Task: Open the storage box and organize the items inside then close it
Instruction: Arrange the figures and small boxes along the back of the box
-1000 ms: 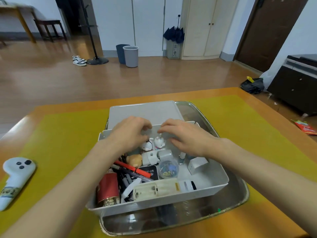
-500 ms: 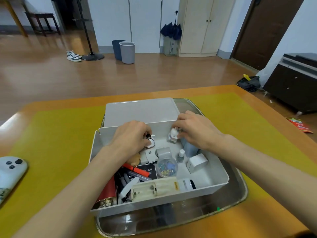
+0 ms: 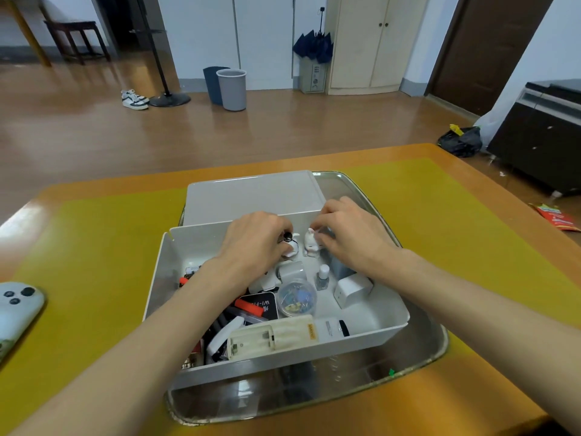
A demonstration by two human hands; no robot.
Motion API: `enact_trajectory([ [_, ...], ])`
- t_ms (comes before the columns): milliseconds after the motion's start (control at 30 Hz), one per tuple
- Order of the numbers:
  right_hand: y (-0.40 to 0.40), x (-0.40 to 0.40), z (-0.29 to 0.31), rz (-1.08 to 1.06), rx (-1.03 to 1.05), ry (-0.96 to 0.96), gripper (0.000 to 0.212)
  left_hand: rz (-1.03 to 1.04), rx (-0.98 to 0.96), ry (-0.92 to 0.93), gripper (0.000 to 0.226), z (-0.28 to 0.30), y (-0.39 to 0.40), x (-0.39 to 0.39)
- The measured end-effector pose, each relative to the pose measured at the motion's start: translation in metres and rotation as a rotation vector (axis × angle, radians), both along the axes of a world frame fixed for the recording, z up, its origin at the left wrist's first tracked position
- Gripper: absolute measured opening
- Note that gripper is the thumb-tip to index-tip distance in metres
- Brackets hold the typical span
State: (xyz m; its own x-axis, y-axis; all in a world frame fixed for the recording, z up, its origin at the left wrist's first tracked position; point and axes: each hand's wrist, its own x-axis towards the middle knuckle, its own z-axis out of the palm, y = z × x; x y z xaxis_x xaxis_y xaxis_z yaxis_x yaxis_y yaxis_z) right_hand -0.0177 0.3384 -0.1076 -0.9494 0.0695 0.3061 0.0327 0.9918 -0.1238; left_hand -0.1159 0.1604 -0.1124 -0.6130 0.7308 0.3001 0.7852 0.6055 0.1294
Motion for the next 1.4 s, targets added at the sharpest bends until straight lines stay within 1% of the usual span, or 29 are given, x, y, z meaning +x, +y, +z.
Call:
enact_trajectory([
  [167, 0.002, 0.0, 0.0, -0.034, -0.038, 0.016, 0.019, -0.006, -0.007, -0.001, 0.019, 0.001, 0.007, 0.0],
  [400, 0.003, 0.001, -0.001, -0.06, -0.104, 0.044, 0.019, -0.076, 0.03, 0.043, 0.012, 0.0, 0.007, 0.003],
  [567, 0.002, 0.003, 0.001, -0.048, -0.125, 0.039, 0.019, -0.059, 0.035, 0.068, 0.011, 0.003, 0.01, 0.007],
  [700, 0.002, 0.004, 0.001, -0.059, -0.132, 0.037, 0.02, -0.024, 0.123, -0.038, 0.008, 0.006, 0.016, 0.009],
  [867, 0.002, 0.005, 0.001, -0.077, -0.162, 0.048, 0.02, 0.054, 0.324, -0.263, 0.008, -0.002, 0.016, 0.012],
  [933, 0.002, 0.005, 0.001, -0.078, -0.171, 0.045, 0.019, 0.073, 0.356, -0.291, 0.009, -0.005, 0.014, 0.012],
  [1000, 0.002, 0.005, 0.002, -0.083, -0.164, 0.022, 0.02, 0.066, 0.338, -0.28, 0.009, -0.005, 0.014, 0.014],
  [1167, 0.003, 0.005, 0.002, -0.079, -0.18, 0.013, 0.024, -0.036, 0.341, -0.23, 0.009, -0.004, 0.013, 0.022],
  [1300, 0.002, 0.005, 0.004, -0.046, -0.206, 0.032, 0.027, -0.031, 0.322, -0.169, 0.013, -0.002, 0.01, 0.023],
  [1400, 0.002, 0.004, 0.004, -0.04, -0.178, 0.029, 0.029, -0.03, 0.33, -0.153, 0.013, -0.001, 0.009, 0.022],
])
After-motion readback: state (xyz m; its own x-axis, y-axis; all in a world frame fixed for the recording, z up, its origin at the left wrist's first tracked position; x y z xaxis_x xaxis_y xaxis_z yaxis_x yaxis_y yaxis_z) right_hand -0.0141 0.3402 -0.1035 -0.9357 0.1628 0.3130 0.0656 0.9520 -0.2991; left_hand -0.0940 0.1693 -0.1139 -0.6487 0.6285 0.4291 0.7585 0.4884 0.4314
